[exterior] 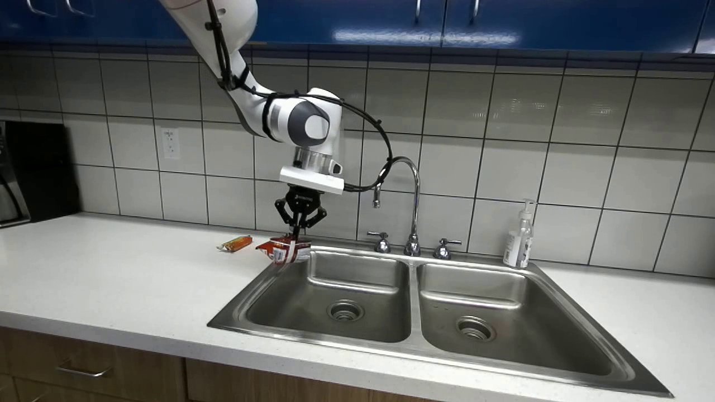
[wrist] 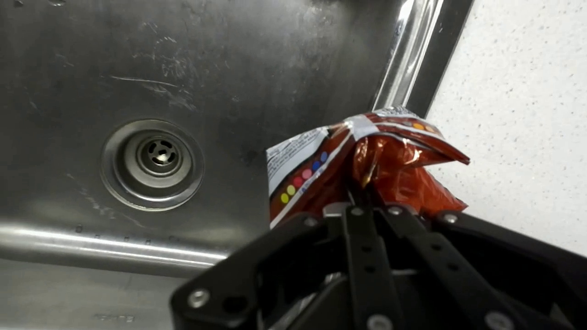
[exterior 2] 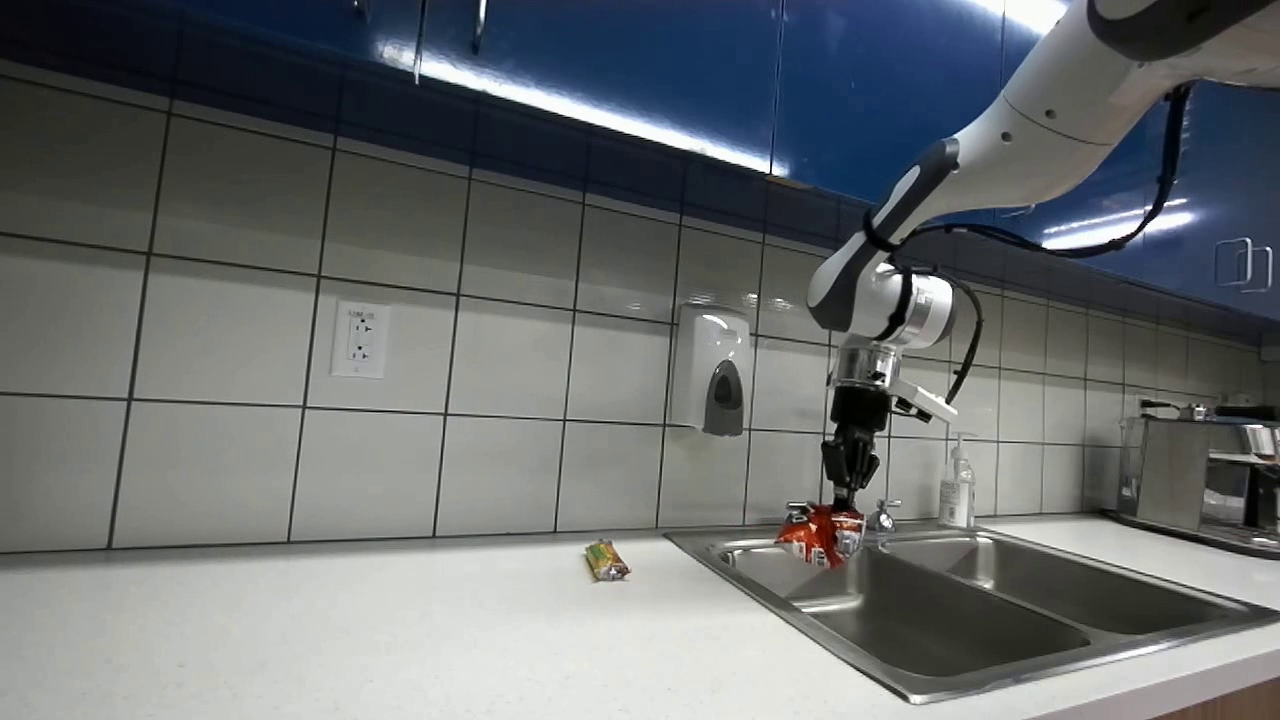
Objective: Put the packet into the sink
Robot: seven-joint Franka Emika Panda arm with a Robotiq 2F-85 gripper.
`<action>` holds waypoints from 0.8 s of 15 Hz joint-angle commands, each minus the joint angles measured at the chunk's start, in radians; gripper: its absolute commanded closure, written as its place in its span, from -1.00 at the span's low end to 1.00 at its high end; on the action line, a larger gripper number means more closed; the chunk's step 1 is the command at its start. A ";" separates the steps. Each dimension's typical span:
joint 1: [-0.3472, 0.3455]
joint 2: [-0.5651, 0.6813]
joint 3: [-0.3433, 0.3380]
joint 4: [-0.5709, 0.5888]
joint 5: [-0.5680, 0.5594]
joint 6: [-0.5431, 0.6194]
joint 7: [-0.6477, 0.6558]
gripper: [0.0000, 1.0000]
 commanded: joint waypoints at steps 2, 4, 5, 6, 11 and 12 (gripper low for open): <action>-0.034 0.014 -0.009 0.006 0.020 0.010 -0.040 1.00; -0.046 0.018 -0.016 -0.002 0.019 0.014 -0.043 1.00; -0.053 0.020 -0.019 -0.005 0.021 0.015 -0.044 1.00; -0.058 0.024 -0.022 -0.007 0.020 0.016 -0.045 1.00; -0.085 0.055 -0.026 -0.017 0.026 0.026 -0.063 1.00; -0.088 0.063 -0.025 -0.016 0.026 0.028 -0.066 1.00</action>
